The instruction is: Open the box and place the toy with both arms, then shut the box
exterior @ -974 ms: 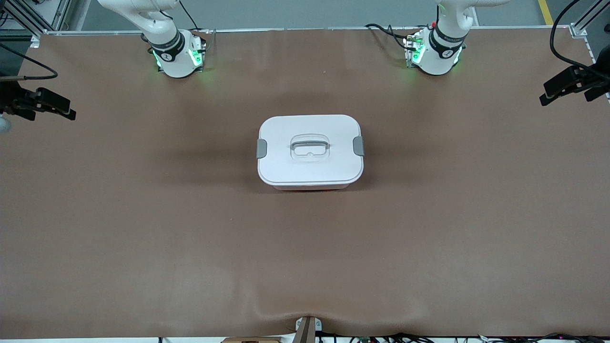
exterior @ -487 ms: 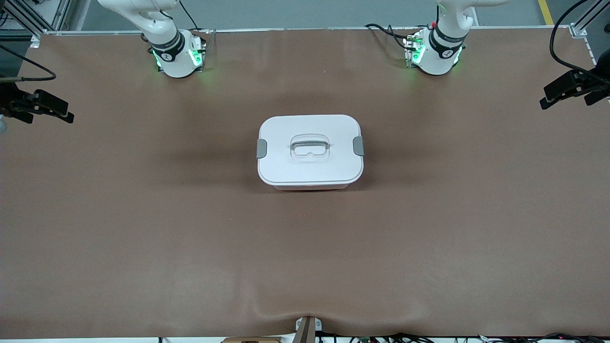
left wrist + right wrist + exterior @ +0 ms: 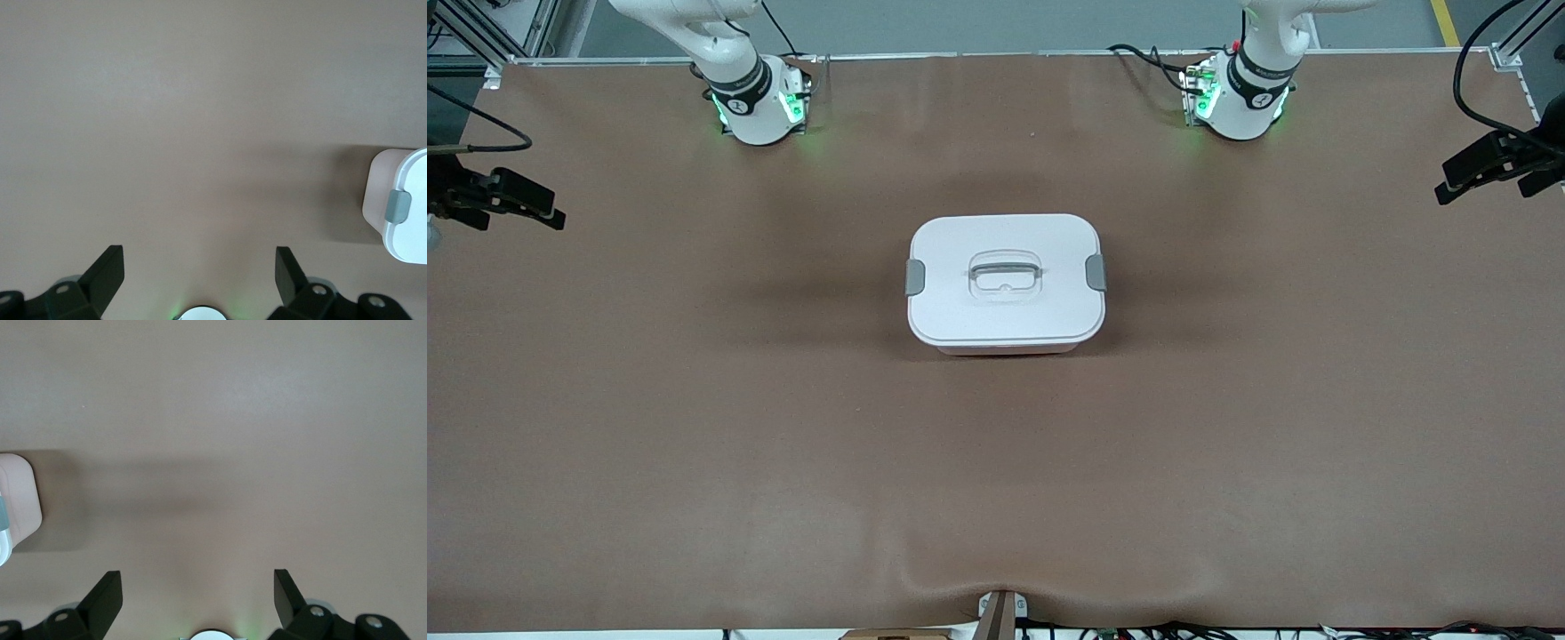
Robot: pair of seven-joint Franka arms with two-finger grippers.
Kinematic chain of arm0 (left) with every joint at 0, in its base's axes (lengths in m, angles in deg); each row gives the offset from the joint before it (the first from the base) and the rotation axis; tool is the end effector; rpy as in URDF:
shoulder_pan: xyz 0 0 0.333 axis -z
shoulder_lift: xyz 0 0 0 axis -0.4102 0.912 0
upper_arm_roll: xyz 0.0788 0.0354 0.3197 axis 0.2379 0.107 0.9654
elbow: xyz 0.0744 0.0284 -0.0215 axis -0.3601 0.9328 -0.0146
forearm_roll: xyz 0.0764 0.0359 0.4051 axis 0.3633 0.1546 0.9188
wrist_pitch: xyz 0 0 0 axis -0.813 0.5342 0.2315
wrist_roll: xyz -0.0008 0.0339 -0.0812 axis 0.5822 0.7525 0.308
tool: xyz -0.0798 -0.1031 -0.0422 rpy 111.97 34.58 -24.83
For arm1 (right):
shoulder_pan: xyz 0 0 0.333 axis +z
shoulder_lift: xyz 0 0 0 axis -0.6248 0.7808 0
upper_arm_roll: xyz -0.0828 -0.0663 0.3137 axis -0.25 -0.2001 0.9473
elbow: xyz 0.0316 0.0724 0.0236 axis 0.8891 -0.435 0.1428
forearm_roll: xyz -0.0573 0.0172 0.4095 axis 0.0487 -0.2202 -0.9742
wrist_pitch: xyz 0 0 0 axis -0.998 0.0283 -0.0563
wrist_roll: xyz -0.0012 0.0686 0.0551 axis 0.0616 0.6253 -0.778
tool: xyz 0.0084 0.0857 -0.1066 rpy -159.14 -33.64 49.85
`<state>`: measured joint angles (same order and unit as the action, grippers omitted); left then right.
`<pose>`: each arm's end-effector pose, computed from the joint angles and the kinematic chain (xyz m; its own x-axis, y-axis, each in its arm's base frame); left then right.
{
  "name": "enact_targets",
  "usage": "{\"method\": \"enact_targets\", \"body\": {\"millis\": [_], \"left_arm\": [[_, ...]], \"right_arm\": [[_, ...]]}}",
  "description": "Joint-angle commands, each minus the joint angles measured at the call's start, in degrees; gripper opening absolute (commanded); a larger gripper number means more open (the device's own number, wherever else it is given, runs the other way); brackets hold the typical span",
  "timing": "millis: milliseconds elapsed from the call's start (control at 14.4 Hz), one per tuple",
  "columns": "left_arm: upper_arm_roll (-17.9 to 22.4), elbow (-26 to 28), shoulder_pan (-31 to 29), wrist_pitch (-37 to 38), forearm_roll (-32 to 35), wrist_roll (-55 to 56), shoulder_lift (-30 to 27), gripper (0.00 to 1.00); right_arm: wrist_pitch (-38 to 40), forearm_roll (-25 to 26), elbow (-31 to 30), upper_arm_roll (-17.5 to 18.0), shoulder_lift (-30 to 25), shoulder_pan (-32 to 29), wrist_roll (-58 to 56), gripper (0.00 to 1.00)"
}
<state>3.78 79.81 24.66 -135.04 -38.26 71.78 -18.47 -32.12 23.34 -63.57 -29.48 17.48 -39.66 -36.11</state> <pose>0.5423 0.0007 0.6488 0.9965 0.0769 -0.0336 0.0770 -0.9970 0.0020 0.5527 -0.0351 0.6077 0.9949 -0.0172 -0.0996 -0.0205 -0.9993 -0.0319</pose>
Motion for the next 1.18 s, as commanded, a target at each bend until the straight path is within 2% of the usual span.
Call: {"method": "enact_targets", "body": {"millis": [0, 1113], "left_arm": [[0.05, 0.55, -0.09, -0.72, -0.47, -0.37, -0.61, 1.00], [-0.30, -0.60, 0.35, -0.63, -0.74, 0.07, 0.71, 1.00]], "right_arm": [[0.86, -0.19, -0.05, 0.28, -0.38, -0.60, 0.18, 1.00], [-0.11, -0.98, 0.12, 0.37, 0.06, -0.59, 0.18, 1.00]]}}
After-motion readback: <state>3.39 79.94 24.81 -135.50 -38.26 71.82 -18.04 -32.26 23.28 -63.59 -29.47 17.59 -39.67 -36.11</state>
